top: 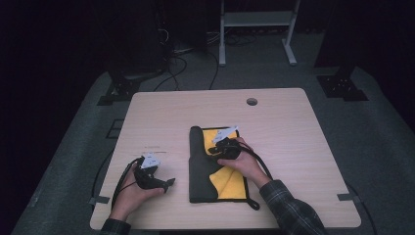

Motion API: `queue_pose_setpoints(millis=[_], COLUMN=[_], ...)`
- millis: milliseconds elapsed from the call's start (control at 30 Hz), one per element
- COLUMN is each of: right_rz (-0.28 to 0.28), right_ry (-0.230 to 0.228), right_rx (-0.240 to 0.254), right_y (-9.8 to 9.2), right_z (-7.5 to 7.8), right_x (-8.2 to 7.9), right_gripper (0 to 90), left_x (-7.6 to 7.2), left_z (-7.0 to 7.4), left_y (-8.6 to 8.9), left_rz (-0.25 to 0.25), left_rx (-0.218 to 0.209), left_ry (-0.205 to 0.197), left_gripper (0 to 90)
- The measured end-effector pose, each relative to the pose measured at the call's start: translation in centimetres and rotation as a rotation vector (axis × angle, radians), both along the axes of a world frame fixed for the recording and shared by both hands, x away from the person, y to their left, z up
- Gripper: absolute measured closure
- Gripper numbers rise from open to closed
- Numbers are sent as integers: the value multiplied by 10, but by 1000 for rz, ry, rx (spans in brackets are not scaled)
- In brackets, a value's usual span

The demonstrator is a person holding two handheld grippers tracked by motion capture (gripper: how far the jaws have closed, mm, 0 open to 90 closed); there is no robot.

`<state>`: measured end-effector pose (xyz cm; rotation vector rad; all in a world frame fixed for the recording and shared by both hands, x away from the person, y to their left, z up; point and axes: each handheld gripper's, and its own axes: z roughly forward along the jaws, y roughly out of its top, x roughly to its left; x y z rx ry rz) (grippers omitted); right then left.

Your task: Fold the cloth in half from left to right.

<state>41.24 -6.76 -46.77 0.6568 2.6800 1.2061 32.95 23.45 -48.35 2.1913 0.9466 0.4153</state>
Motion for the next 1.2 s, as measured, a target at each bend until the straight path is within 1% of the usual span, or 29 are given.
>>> queue_pose_setpoints(millis=[67,167,267,300,467,500,600,700,867,1000,1200], right_rz=[-6,-14,-21,-28,-52,-60,-89,-128,-182,-223,-298], right_ry=[-9,-7,-3,3,5,1,-14,-29,-38,-52,-54], right_rx=[-15,-5,0,10,35,33,48,68,81,84,88], right_y=[2,1,0,-1,-5,-6,-12,-21,-34,-43,-59], right_z=[-4,-4,-2,-1,7,9,17,27,37,41,46], right_x=[1,3,4,4,7,8,13,22,36,47,64], right_gripper=[697,784,833,841,852,852,853,855,856,857,857], left_x=[0,0,0,0,0,0,0,0,0,0,0], left_z=[0,0,0,0,0,0,0,0,0,0,0], left_y=[0,0,0,0,0,0,0,0,0,0,0], left_rz=[0,0,1,1,1,1,1,2,2,2,3], left_rx=[0,0,0,0,0,-1,-1,-2,-2,-2,-1], left_ry=[0,0,0,0,0,-1,-1,-2,-3,-3,-2], left_gripper=[0,0,0,0,0,0,0,0,0,0,0])
